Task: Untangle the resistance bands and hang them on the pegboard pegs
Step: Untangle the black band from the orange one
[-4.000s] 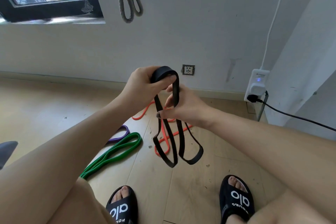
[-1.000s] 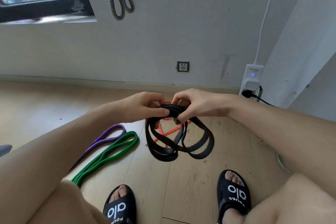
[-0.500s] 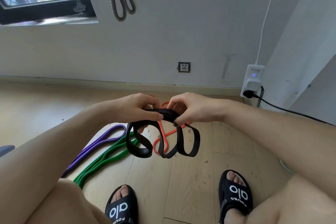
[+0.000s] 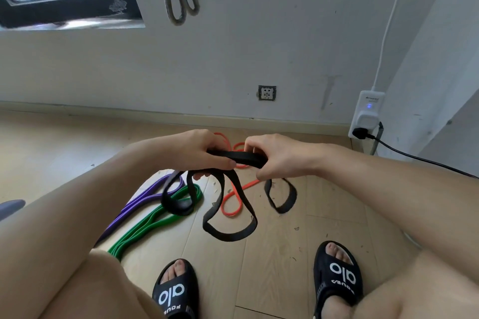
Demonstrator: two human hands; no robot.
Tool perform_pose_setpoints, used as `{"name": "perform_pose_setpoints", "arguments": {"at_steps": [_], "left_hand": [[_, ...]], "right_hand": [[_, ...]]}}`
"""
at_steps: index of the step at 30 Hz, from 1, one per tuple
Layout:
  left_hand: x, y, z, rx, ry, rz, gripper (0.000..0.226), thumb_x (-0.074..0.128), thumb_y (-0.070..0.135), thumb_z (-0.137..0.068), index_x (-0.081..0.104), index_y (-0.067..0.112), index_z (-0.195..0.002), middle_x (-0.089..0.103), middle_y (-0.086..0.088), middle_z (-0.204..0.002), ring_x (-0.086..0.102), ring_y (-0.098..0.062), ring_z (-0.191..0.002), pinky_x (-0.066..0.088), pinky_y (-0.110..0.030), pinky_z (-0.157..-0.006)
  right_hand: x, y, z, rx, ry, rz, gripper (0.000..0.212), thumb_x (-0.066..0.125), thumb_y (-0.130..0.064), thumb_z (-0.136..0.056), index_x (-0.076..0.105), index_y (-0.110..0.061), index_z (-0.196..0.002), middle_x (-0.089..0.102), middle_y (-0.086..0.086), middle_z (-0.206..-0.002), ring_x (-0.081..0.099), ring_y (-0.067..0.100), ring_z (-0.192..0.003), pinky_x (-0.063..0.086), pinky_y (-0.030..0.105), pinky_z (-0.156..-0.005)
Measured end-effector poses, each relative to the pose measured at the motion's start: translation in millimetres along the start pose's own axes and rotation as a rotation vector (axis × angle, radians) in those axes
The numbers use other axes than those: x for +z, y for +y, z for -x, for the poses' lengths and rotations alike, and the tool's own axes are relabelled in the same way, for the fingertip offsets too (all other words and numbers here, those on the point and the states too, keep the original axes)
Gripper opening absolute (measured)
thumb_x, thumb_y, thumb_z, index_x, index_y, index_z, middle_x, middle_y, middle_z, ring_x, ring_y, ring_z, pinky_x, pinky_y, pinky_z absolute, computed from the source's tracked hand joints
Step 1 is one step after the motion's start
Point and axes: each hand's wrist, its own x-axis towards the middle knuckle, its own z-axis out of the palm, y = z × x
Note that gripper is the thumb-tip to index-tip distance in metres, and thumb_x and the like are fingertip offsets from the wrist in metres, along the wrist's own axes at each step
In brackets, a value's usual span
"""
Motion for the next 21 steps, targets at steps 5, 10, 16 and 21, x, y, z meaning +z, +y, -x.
{"name": "perform_pose_setpoints", "arguments": {"at_steps": [5,10,16,21], "left_hand": [[-3,0,2,0.009,0.016,-0.004,0.020,0.070,0.042,-0.093,0.068,0.024,-0.084,0.061,0.009,-0.055,0.060,-0.008,-0.053,0.041,-0.013,-0.052],[-5,2,4,0.029,-0.002,-0.004,0.015,0.081,0.026,-0.084,0.067,0.027,-0.083,0.064,0.013,-0.060,0.063,-0.004,-0.054,0.050,-0.020,-0.055],[-2,8,3,0.030,0.028,0.023,0.012,0.073,0.025,-0.093,0.069,0.016,-0.088,0.076,0.002,-0.076,0.076,-0.012,-0.066,0.058,-0.023,-0.063],[3,6,-2,0.047,0.089,0.055,0.016,0.068,0.027,-0.096,0.067,0.012,-0.091,0.075,0.006,-0.071,0.075,-0.012,-0.065,0.052,-0.016,-0.061]], "right_hand": [[4,5,-3,0.025,-0.019,0.019,0.025,0.062,-0.006,-0.086,0.053,-0.021,-0.104,0.061,0.008,-0.095,0.060,0.024,-0.078,0.050,0.036,-0.063],[21,8,-1,0.027,-0.045,0.033,0.034,0.069,-0.017,-0.078,0.051,-0.024,-0.106,0.062,0.010,-0.102,0.062,0.025,-0.085,0.054,0.045,-0.069],[57,5,1,-0.001,0.109,0.012,0.061,0.084,-0.057,-0.063,0.047,-0.031,-0.104,0.060,-0.009,-0.093,0.059,0.013,-0.087,0.053,0.038,-0.073],[73,1,-5,0.050,0.267,-0.131,0.071,0.083,-0.063,-0.060,0.052,-0.036,-0.117,0.063,-0.010,-0.101,0.059,0.015,-0.098,0.054,0.041,-0.084]]}}
